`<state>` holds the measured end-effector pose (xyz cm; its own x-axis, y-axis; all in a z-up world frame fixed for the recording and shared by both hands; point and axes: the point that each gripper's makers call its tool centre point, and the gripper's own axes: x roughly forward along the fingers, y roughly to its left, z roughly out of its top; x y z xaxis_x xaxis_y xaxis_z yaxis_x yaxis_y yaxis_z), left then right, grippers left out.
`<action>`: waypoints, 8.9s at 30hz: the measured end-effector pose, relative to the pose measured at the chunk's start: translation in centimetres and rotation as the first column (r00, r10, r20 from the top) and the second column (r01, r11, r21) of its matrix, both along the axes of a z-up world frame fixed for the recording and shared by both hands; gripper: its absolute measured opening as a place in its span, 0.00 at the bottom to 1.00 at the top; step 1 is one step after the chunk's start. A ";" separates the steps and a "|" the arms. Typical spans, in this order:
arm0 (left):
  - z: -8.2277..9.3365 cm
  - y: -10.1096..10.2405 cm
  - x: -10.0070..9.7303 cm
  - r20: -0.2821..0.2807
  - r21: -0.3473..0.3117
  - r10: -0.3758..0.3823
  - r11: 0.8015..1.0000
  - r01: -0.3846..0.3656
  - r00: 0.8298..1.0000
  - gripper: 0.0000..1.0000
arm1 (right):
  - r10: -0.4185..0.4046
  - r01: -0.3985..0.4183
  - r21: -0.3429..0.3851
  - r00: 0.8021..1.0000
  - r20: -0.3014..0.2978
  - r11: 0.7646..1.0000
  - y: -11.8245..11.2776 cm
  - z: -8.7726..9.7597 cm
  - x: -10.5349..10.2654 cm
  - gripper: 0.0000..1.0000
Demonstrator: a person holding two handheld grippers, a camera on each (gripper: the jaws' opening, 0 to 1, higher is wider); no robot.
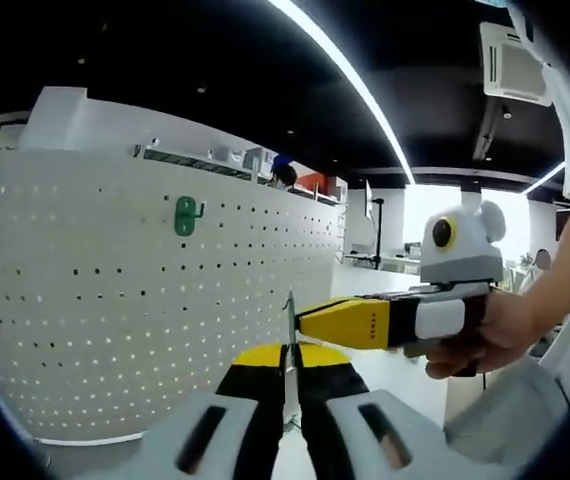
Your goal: Insert the hook assembly into the mounting plate slot until the hook locks in place.
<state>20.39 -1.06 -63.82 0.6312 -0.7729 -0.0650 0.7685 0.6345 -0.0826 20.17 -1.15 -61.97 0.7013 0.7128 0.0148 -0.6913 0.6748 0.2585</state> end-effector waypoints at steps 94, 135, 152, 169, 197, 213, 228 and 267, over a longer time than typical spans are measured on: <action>-2.2 2.8 0.3 -0.043 0.045 0.145 0.989 -0.143 0.988 0.83 | -0.251 0.261 -0.120 0.963 0.096 0.958 -4.4 4.3 6.8 0.00; -1.1 3.9 -0.1 -0.029 0.015 0.171 0.985 -0.170 0.985 0.80 | -0.425 0.463 -0.146 0.875 0.231 0.874 -5.6 7.7 13.3 0.01; -0.9 4.0 -0.1 -0.032 0.017 0.181 0.984 -0.180 0.983 0.79 | -0.455 0.488 -0.148 0.865 0.211 0.860 -5.9 7.1 15.5 0.01; -1.5 4.8 -0.3 -0.054 0.013 0.197 0.980 -0.197 0.979 0.78 | -0.500 0.536 -0.149 0.837 0.224 0.831 -5.8 6.9 15.9 0.01; -2.2 5.4 -1.0 -0.074 0.007 0.194 0.981 -0.194 0.978 0.77 | -0.614 0.640 -0.134 0.766 0.191 0.757 -6.0 6.1 16.2 0.03; -2.4 5.6 -0.8 -0.089 0.011 0.202 0.979 -0.202 0.975 0.76 | -0.480 0.514 -0.163 0.852 0.207 0.842 -4.3 6.4 15.4 0.26; -3.0 5.9 -0.7 -0.103 0.016 0.214 0.977 -0.213 0.971 0.76 | -0.367 0.419 -0.199 0.896 0.251 0.886 -4.8 6.3 13.9 0.45; -3.1 5.6 -0.7 -0.087 0.042 0.202 0.979 -0.199 0.976 0.76 | -0.181 0.233 -0.246 0.959 0.219 0.941 -5.0 3.3 9.5 0.65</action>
<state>19.64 4.56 -66.92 0.7634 -0.6278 -0.1517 0.6158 0.7784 -0.1224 29.70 -6.19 -58.67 0.8365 0.5479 -0.0079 -0.5470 0.8340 -0.0728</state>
